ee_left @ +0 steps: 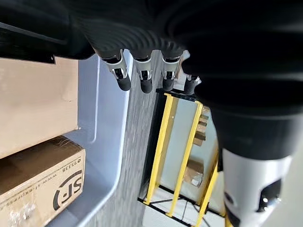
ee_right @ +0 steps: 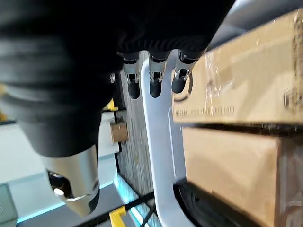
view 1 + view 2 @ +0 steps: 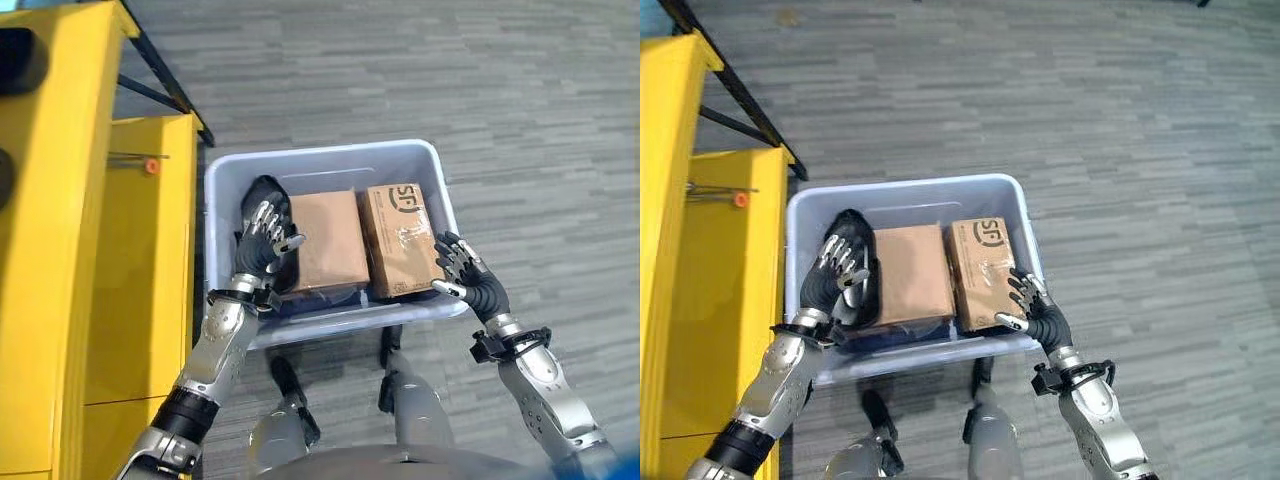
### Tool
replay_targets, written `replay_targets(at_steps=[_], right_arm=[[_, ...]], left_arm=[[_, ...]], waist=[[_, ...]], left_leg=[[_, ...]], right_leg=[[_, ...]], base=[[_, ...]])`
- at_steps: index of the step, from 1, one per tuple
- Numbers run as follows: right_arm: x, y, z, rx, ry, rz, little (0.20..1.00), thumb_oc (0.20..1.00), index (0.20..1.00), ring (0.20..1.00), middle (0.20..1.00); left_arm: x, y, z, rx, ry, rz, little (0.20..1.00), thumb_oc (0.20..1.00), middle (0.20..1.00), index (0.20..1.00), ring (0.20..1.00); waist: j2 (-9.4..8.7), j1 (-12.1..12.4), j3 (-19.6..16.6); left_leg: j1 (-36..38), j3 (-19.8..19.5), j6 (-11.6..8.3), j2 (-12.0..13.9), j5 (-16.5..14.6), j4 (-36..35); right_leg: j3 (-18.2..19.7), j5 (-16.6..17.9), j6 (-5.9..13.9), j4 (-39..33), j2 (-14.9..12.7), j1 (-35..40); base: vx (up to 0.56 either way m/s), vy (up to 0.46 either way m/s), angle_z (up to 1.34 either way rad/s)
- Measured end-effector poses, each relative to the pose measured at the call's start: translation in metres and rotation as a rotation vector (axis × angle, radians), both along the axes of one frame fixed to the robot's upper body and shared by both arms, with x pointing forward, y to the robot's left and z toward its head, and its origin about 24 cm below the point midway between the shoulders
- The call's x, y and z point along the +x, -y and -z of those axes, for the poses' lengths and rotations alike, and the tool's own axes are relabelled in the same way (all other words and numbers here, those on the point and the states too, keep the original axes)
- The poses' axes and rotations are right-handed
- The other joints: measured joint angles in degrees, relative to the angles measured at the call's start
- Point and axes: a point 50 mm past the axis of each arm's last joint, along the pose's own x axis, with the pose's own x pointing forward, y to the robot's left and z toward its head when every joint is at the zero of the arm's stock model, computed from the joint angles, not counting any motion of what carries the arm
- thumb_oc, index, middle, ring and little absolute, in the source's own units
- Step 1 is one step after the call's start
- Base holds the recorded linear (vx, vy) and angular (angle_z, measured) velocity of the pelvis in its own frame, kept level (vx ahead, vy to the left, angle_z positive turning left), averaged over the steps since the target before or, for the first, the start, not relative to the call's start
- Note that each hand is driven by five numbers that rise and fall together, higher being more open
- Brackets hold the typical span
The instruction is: Move parts from the plastic box to the shelf.
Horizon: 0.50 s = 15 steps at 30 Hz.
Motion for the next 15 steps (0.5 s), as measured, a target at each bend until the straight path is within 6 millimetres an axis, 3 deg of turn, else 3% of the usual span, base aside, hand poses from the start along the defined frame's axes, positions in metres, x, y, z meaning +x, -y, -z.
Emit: replay_targets(at_steps=[7, 8, 11, 15], right_arm=[[0.017, -0.019, -0.030, 0.021, 0.143, -0.072, 1.000, 1.000, 1.000, 1.000, 1.000], [0.018, -0.023, -0.036, 0.024, 0.171, -0.087, 1.000, 1.000, 1.000, 1.000, 1.000], [0.017, -0.025, -0.047, 0.044, 0.228, -0.080, 1.000, 1.000, 1.000, 1.000, 1.000], [0.018, -0.026, -0.051, 0.051, 0.251, -0.079, 1.000, 1.000, 1.000, 1.000, 1.000]], left_arm=[[0.040, -0.008, -0.047, 0.240, 0.198, -0.211, 1.000, 1.000, 1.000, 1.000, 1.000], [0.047, -0.014, -0.061, 0.236, 0.247, -0.300, 1.000, 1.000, 1.000, 1.000, 1.000], [0.052, -0.022, -0.089, 0.250, 0.363, -0.446, 1.000, 1.000, 1.000, 1.000, 1.000], [0.052, -0.026, -0.107, 0.253, 0.450, -0.574, 1.000, 1.000, 1.000, 1.000, 1.000]], waist=[[-0.69, -1.2, 5.9], [-1.03, -2.1, 7.1], [-1.55, -3.0, 9.3], [-1.56, -3.7, 10.4]], left_leg=[[-2.8, 2.3, -1.29, 2.4, 0.8, 0.6], [-4.2, 2.5, -1.66, 2.8, 1.1, 0.7], [-6.0, 2.6, -1.66, 3.1, 1.2, 1.5], [-6.4, 2.9, -1.66, 3.2, 1.2, 1.5]], right_leg=[[1.3, 1.1, -1.51, 0.0, 2.7, -4.2], [1.4, 1.3, -1.68, 0.0, 3.0, -5.7], [1.6, 1.7, -2.21, 0.1, 3.2, -7.4], [1.6, 1.8, -2.36, 0.0, 3.4, -7.9]], base=[[-0.09, -0.055, -0.20], [-0.09, -0.060, -0.07], [-0.05, -0.033, -0.05], [-0.01, -0.004, -0.01]])
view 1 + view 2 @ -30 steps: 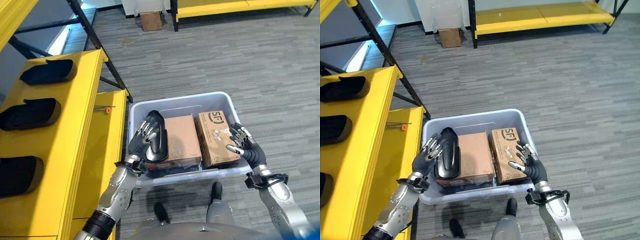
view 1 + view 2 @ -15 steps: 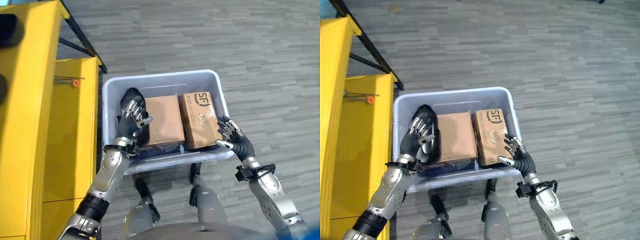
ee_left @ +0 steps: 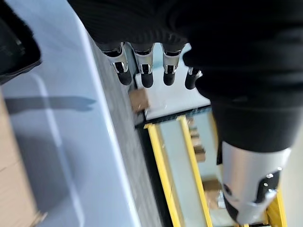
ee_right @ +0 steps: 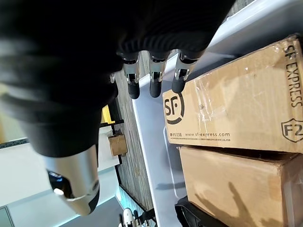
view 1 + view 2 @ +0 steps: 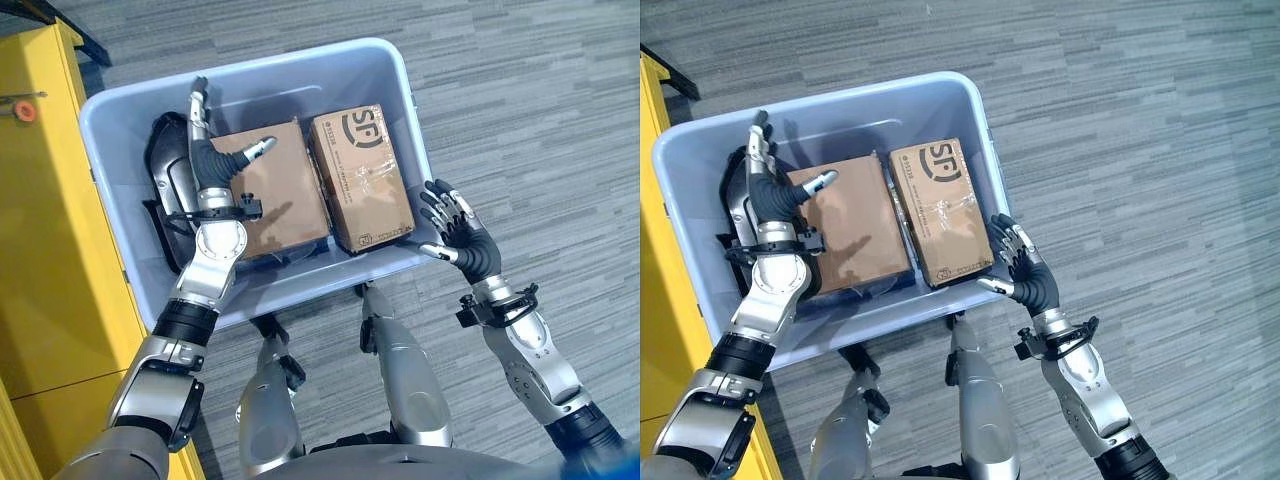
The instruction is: Move parts from the plastic box to the shelf.
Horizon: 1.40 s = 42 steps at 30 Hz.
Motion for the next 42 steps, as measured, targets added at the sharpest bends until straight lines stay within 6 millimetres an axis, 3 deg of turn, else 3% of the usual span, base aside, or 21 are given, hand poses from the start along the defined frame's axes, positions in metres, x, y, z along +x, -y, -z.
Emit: replay_targets(at_steps=[10, 24, 38, 42], right_arm=[[-0.003, -0.001, 0.002, -0.028, 0.003, -0.028, 1.000, 1.000, 1.000, 1.000, 1.000], [-0.003, -0.001, 0.001, -0.023, 0.010, -0.029, 1.000, 1.000, 1.000, 1.000, 1.000], [-0.003, -0.003, 0.001, -0.021, 0.009, -0.033, 1.000, 1.000, 1.000, 1.000, 1.000], [-0.003, -0.002, 0.001, -0.020, 0.006, -0.025, 1.000, 1.000, 1.000, 1.000, 1.000]], left_arm=[[-0.019, -0.022, -0.019, 0.052, 0.163, -0.220, 1.000, 1.000, 1.000, 1.000, 1.000], [-0.030, -0.030, -0.005, 0.054, 0.145, -0.276, 1.000, 1.000, 1.000, 1.000, 1.000], [-0.024, -0.046, 0.040, -0.041, -0.077, -0.283, 1.000, 1.000, 1.000, 1.000, 1.000], [-0.025, -0.056, 0.070, -0.149, -0.195, -0.286, 1.000, 1.000, 1.000, 1.000, 1.000]], waist=[[-0.28, 1.3, 0.5], [-0.55, 2.9, 1.3], [-2.65, 3.0, 2.7], [-2.70, 3.2, 3.2]], left_leg=[[-0.8, -0.2, -0.05, 0.0, 0.0, 0.0], [-1.4, -2.2, -0.11, 0.2, 0.1, 0.3], [-4.6, -4.0, -0.01, 0.6, 0.3, 1.2], [-4.8, -4.3, -0.01, 0.6, 0.3, 1.2]], right_leg=[[-0.3, 0.2, -0.33, 0.0, -0.1, -0.7], [-1.8, 0.2, -0.34, 0.0, -0.4, 0.2], [-3.3, 0.3, -0.39, 0.0, -0.5, -1.6], [-3.4, 0.3, -0.39, 0.0, -0.6, -1.5]], base=[[0.00, -0.001, 0.00], [0.00, -0.007, 0.05], [-0.01, 0.000, 0.05], [0.00, -0.001, 0.01]])
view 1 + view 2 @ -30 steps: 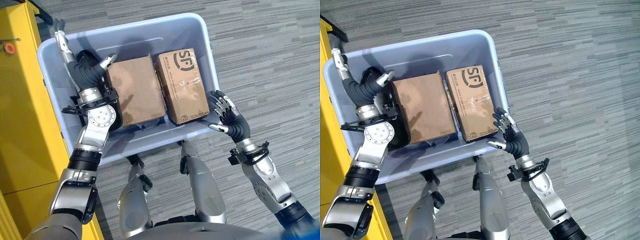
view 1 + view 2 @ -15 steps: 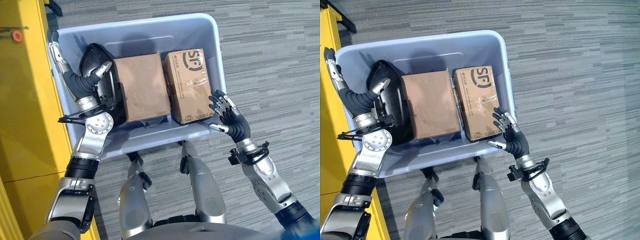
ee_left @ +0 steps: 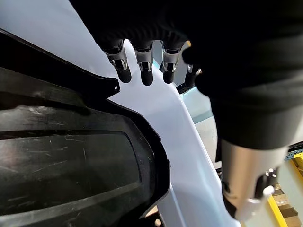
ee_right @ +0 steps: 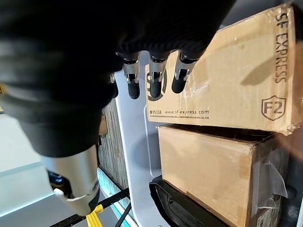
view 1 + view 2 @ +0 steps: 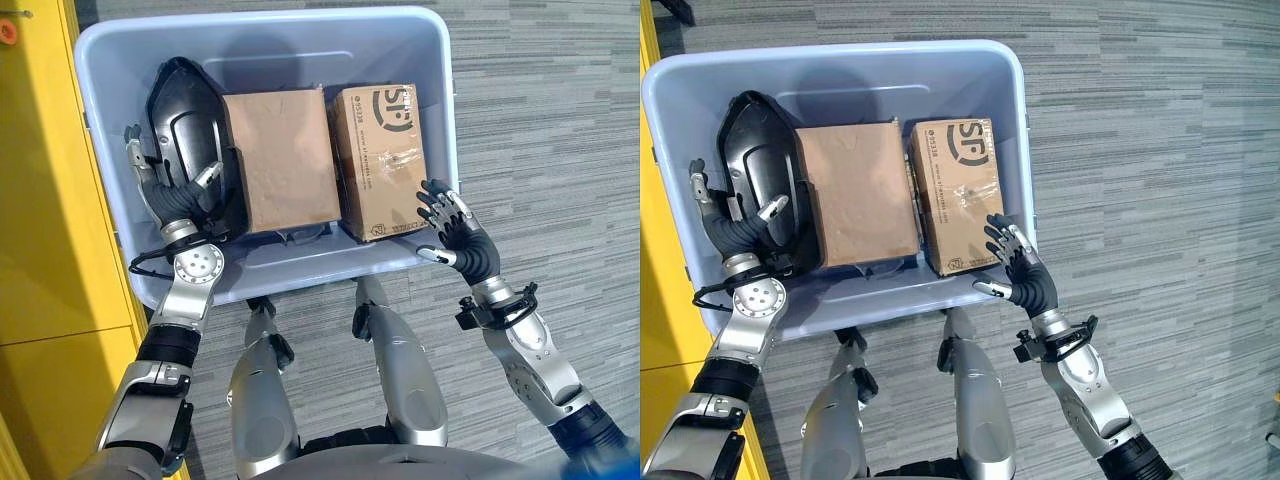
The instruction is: Move parts from the plastic box to the shelf.
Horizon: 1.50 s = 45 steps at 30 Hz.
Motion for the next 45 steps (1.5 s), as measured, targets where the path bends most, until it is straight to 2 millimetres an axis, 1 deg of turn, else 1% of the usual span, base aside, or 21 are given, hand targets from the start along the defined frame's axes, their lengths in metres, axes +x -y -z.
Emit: replay_targets(at_steps=[1, 2, 5, 8, 12, 18, 26, 30, 34, 35, 36, 38, 39, 45], right_arm=[[0.000, 0.000, 0.000, 0.001, -0.002, 0.005, 1.000, 1.000, 1.000, 1.000, 1.000], [0.000, 0.000, 0.000, 0.002, -0.002, 0.008, 1.000, 1.000, 1.000, 1.000, 1.000], [0.000, 0.001, 0.000, 0.002, -0.003, 0.013, 1.000, 1.000, 1.000, 1.000, 1.000], [0.000, 0.001, 0.000, 0.005, -0.004, 0.021, 1.000, 1.000, 1.000, 1.000, 1.000], [0.000, 0.000, 0.001, 0.005, -0.007, 0.024, 1.000, 1.000, 1.000, 1.000, 1.000], [0.001, -0.003, 0.001, 0.007, -0.011, 0.021, 1.000, 1.000, 1.000, 1.000, 1.000], [0.001, -0.004, 0.001, 0.011, -0.015, 0.027, 1.000, 1.000, 1.000, 1.000, 1.000], [0.001, -0.004, 0.001, 0.012, -0.016, 0.028, 1.000, 1.000, 1.000, 1.000, 1.000], [0.001, -0.004, 0.001, 0.012, -0.015, 0.028, 1.000, 1.000, 1.000, 1.000, 1.000], [0.001, -0.004, 0.001, 0.012, -0.014, 0.028, 1.000, 1.000, 1.000, 1.000, 1.000], [0.001, -0.004, 0.001, 0.012, -0.015, 0.029, 1.000, 1.000, 1.000, 1.000, 1.000], [0.001, -0.005, 0.001, 0.013, -0.014, 0.029, 1.000, 1.000, 1.000, 1.000, 1.000], [0.001, -0.004, 0.001, 0.013, -0.014, 0.029, 1.000, 1.000, 1.000, 1.000, 1.000], [0.000, -0.005, -0.002, 0.018, -0.005, 0.026, 1.000, 1.000, 1.000, 1.000, 1.000]], left_arm=[[-0.004, -0.003, 0.012, -0.071, -0.025, -0.021, 1.000, 1.000, 1.000, 1.000, 1.000], [-0.007, -0.003, 0.017, -0.094, -0.031, -0.022, 1.000, 1.000, 1.000, 1.000, 1.000], [-0.007, -0.003, 0.019, -0.143, -0.032, -0.019, 1.000, 1.000, 1.000, 1.000, 1.000], [-0.007, -0.003, 0.019, -0.155, -0.030, -0.017, 1.000, 1.000, 1.000, 1.000, 1.000], [-0.005, -0.002, 0.021, -0.234, -0.022, -0.001, 1.000, 1.000, 1.000, 1.000, 1.000], [-0.002, 0.000, 0.012, -0.234, 0.017, 0.012, 1.000, 1.000, 1.000, 1.000, 1.000], [-0.001, 0.000, 0.013, -0.275, 0.025, 0.016, 1.000, 1.000, 1.000, 1.000, 1.000], [0.003, 0.000, 0.009, -0.288, 0.035, 0.019, 1.000, 1.000, 1.000, 1.000, 1.000], [0.011, -0.001, 0.009, -0.306, 0.020, 0.011, 1.000, 1.000, 1.000, 1.000, 1.000], [0.014, -0.002, 0.008, -0.307, 0.014, 0.006, 0.743, 0.743, 0.743, 0.743, 0.743], [0.015, -0.002, 0.008, -0.308, 0.013, 0.004, 0.200, 0.200, 0.200, 0.200, 0.200], [0.021, -0.007, 0.009, -0.304, -0.013, -0.019, 0.200, 0.200, 0.200, 0.200, 0.200], [0.022, -0.008, 0.006, -0.308, -0.006, -0.012, 0.200, 0.200, 0.200, 0.200, 0.200], [0.020, -0.007, 0.006, -0.312, -0.011, 0.006, 0.200, 0.200, 0.200, 0.200, 0.200]], waist=[[-0.04, -0.1, 0.0], [-0.03, 0.1, 0.1], [-0.10, 0.4, 0.3], [-0.20, 0.3, 0.5], [-0.55, 0.4, 0.6], [-0.59, 0.2, 0.6], [-0.65, 0.2, 0.7], [-0.65, 0.0, 0.7], [-0.66, -0.2, 0.7], [-0.67, -0.2, 0.7], [-0.67, -0.3, 0.7], [-0.69, -0.4, 0.6], [-0.69, -0.4, 0.6], [-0.70, -0.4, 0.6]], left_leg=[[-0.5, -0.1, 0.00, 0.0, 0.0, 0.1], [-1.1, -0.2, 0.03, 0.0, 0.1, 0.1], [-1.9, -0.8, 0.04, 0.2, 0.2, 0.6], [-2.8, -1.5, 0.04, 0.4, 0.2, 1.0], [-3.8, -1.9, 0.03, 0.7, 0.3, 1.3], [-6.0, -2.9, 0.03, 0.9, 0.4, 1.8], [-7.0, -3.3, 0.08, 0.9, 0.6, 1.8], [-7.6, -3.7, 0.14, 0.9, 0.8, 1.8], [-7.7, -3.6, 0.15, 0.9, 0.8, 1.8], [-7.8, -3.6, 0.16, 0.9, 0.8, 1.8], [-8.0, -3.5, 0.14, 0.9, 0.8, 1.8], [-8.6, -3.4, 0.13, 0.9, 0.9, 1.8], [-8.8, -3.4, 0.14, 0.9, 0.9, 1.8], [-8.9, -3.4, 0.17, 0.8, 0.9, 1.8]], right_leg=[[0.0, 0.0, 0.00, 0.0, 0.0, -0.5], [-0.1, 0.0, 0.00, 0.0, 0.0, -0.9], [-0.5, 0.0, 0.00, 0.0, 0.0, -1.2], [-1.1, 0.0, 0.00, 0.0, 0.0, -1.4], [-1.3, 0.0, 0.00, 0.0, 0.0, -2.0], [-1.8, 0.0, -0.01, 0.0, 0.1, -3.4], [-2.1, 0.2, -0.27, 0.0, 0.0, -4.1], [-2.4, 0.2, -0.27, 0.0, 0.0, -4.5], [-2.4, 0.2, -0.27, 0.0, 0.0, -4.6], [-2.4, 0.2, -0.27, 0.0, 0.0, -4.8], [-2.4, 0.2, -0.27, 0.0, 0.0, -5.1], [-2.4, 0.3, -0.41, 0.0, 0.0, -5.7], [-2.3, 0.4, -0.49, 0.0, 0.0, -5.9], [-2.3, 0.4, -0.50, 0.0, 0.0, -5.9]], base=[[0.00, -0.001, 0.06], [0.00, -0.006, 0.06], [0.00, -0.006, 0.08], [0.00, -0.005, 0.09], [0.00, -0.002, 0.04], [0.01, -0.002, 0.06], [0.01, 0.002, 0.01], [0.02, 0.008, 0.03], [0.00, 0.000, 0.00], [0.00, 0.000, 0.00], [0.03, 0.015, -0.01], [0.00, 0.000, 0.00], [0.00, 0.000, 0.00], [0.00, 0.000, 0.00]])
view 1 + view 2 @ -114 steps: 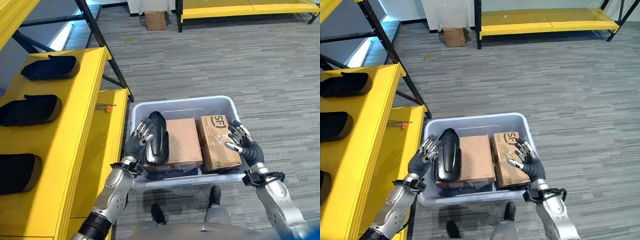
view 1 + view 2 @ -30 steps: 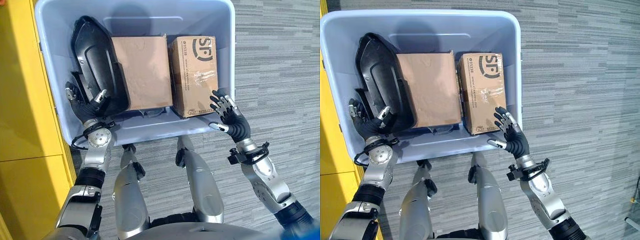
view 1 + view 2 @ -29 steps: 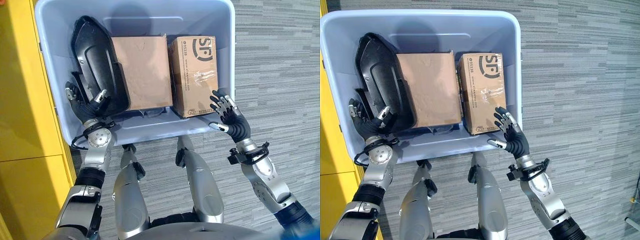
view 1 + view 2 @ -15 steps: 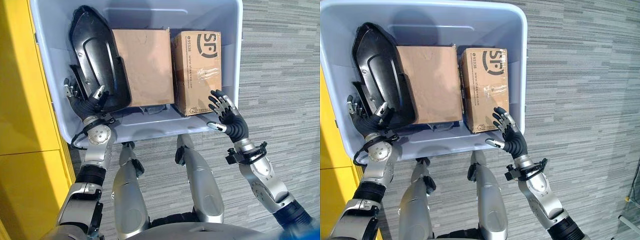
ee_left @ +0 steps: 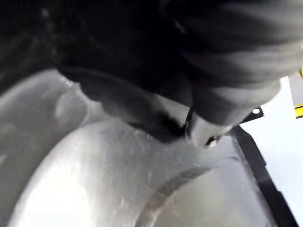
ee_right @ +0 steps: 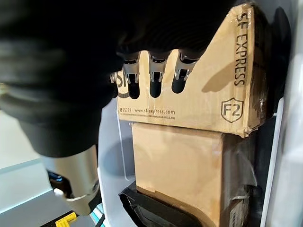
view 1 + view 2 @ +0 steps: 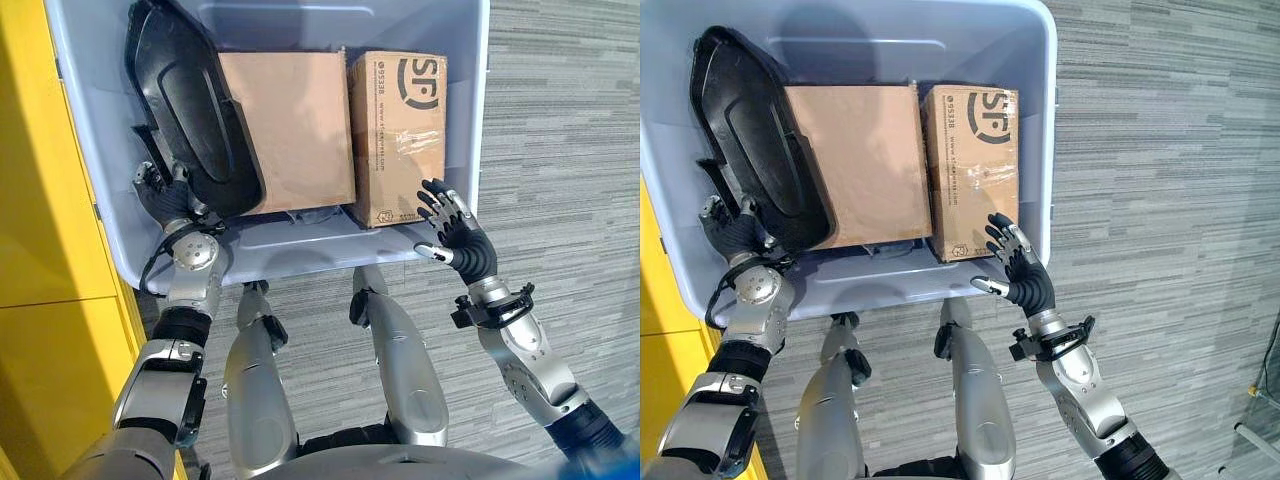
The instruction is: Move parts from the plastic box to the shelf.
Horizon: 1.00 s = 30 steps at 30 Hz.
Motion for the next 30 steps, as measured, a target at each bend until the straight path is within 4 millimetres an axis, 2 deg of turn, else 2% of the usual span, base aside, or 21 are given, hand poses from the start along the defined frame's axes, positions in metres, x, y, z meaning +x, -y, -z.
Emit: replay_targets(at_steps=[5, 11, 13, 16, 18, 20, 22, 24, 25, 27, 30], right_arm=[[-0.001, -0.002, -0.006, 0.011, 0.024, -0.009, 1.000, 1.000, 1.000, 1.000, 1.000], [0.003, 0.007, -0.010, 0.005, 0.035, 0.030, 1.000, 1.000, 1.000, 1.000, 1.000], [0.003, 0.007, -0.010, 0.002, 0.031, 0.031, 1.000, 1.000, 1.000, 1.000, 1.000], [0.003, 0.009, -0.010, 0.000, 0.032, 0.039, 1.000, 1.000, 1.000, 1.000, 1.000], [0.004, 0.011, -0.005, -0.008, 0.009, 0.048, 1.000, 1.000, 1.000, 1.000, 1.000], [0.007, 0.015, -0.006, -0.013, 0.006, 0.066, 1.000, 1.000, 1.000, 1.000, 1.000], [0.003, 0.021, 0.002, -0.042, -0.025, 0.082, 1.000, 1.000, 1.000, 1.000, 1.000], [0.001, 0.023, 0.008, -0.069, -0.041, 0.076, 1.000, 1.000, 1.000, 1.000, 1.000], [0.000, 0.025, 0.008, -0.095, -0.037, 0.070, 1.000, 1.000, 1.000, 1.000, 1.000], [-0.003, 0.029, 0.012, -0.106, -0.055, 0.074, 1.000, 1.000, 1.000, 1.000, 1.000], [-0.006, 0.032, 0.019, -0.119, -0.089, 0.063, 1.000, 1.000, 1.000, 1.000, 1.000]], left_arm=[[-0.001, 0.000, -0.002, -0.003, 0.006, 0.006, 0.200, 0.200, 0.200, 0.200, 0.200], [-0.018, 0.002, 0.002, -0.012, 0.012, 0.066, 0.200, 0.200, 0.200, 0.200, 0.200], [-0.023, 0.006, 0.008, -0.006, -0.003, 0.101, 0.200, 0.200, 0.200, 0.200, 0.200], [-0.027, 0.010, 0.007, 0.010, 0.008, 0.142, 0.200, 0.200, 0.200, 0.200, 0.200], [-0.030, 0.014, 0.013, 0.003, 0.001, 0.156, 0.200, 0.200, 0.200, 0.200, 0.200], [-0.040, 0.009, 0.012, 0.044, -0.005, 0.152, 0.200, 0.200, 0.200, 0.200, 0.200], [-0.048, 0.010, 0.017, 0.077, -0.022, 0.155, 0.200, 0.200, 0.200, 0.200, 0.200], [-0.054, 0.006, 0.009, 0.135, 0.003, 0.143, 0.200, 0.200, 0.200, 0.200, 0.200], [-0.060, 0.001, 0.005, 0.176, 0.010, 0.133, 0.200, 0.200, 0.200, 0.200, 0.200], [-0.069, 0.000, -0.001, 0.224, 0.033, 0.135, 0.200, 0.200, 0.200, 0.200, 0.200], [-0.080, -0.003, -0.007, 0.285, 0.049, 0.155, 0.200, 0.200, 0.200, 0.200, 0.200]], waist=[[-0.05, 0.1, -0.1], [0.12, 0.9, -0.1], [0.51, 1.5, -0.3], [1.40, 1.8, -1.3], [3.17, 1.9, -4.1], [4.78, 2.4, -4.2], [7.49, 3.0, -7.9], [9.69, 3.9, -10.0], [11.61, 4.2, -11.4], [13.44, 4.4, -13.5], [14.82, 4.4, -15.6]], left_leg=[[0.1, 0.1, 0.06, -0.1, 0.0, 0.0], [1.7, 0.4, 0.40, -0.8, 0.3, -0.2], [3.5, 0.5, 0.40, -1.0, 0.3, -0.5], [5.3, 0.6, 0.56, -1.5, 0.6, -1.4], [5.4, 0.5, 0.70, -2.0, 1.1, -2.4], [9.9, 0.7, 0.65, -2.2, 1.5, -3.5], [12.1, 0.5, 0.61, -2.4, 1.3, -4.5], [14.5, 0.5, 0.72, -2.6, 1.0, -4.5], [16.7, 0.5, 0.75, -2.9, 0.4, -4.5], [18.5, 0.4, 0.85, -3.3, -0.1, -4.5], [21.3, 0.6, 0.98, -3.4, -0.3, -4.5]], right_leg=[[0.1, 0.2, -0.33, 0.0, 0.0, 0.0], [0.6, 0.6, -0.79, 0.0, -0.6, 1.2], [0.7, 0.6, -0.79, 0.0, -0.7, 2.9], [0.8, 0.5, -0.76, 0.0, -1.0, 4.3], [0.8, 0.1, -0.81, 0.0, -1.4, 4.3], [0.8, -0.3, -0.81, 0.0, -1.3, 8.2], [0.6, -1.2, -0.16, 0.0, -1.5, 10.3], [0.5, -1.8, 0.24, 0.0, -1.7, 12.8], [0.5, -2.2, 0.63, 0.0, -2.0, 15.0], [0.4, -2.6, 1.27, 0.0, -2.4, 16.9], [0.1, -2.9, 1.31, 0.0, -2.5, 19.6]], base=[[0.00, 0.000, 0.00], [0.00, 0.002, -0.01], [0.03, 0.036, -0.01], [0.03, 0.015, 0.03], [0.12, 0.057, 0.07], [0.09, 0.028, 0.00], [0.10, 0.029, 0.06], [0.11, 0.037, 0.06], [0.11, 0.025, 0.04], [0.04, -0.015, 0.04], [0.00, -0.062, 0.01]])
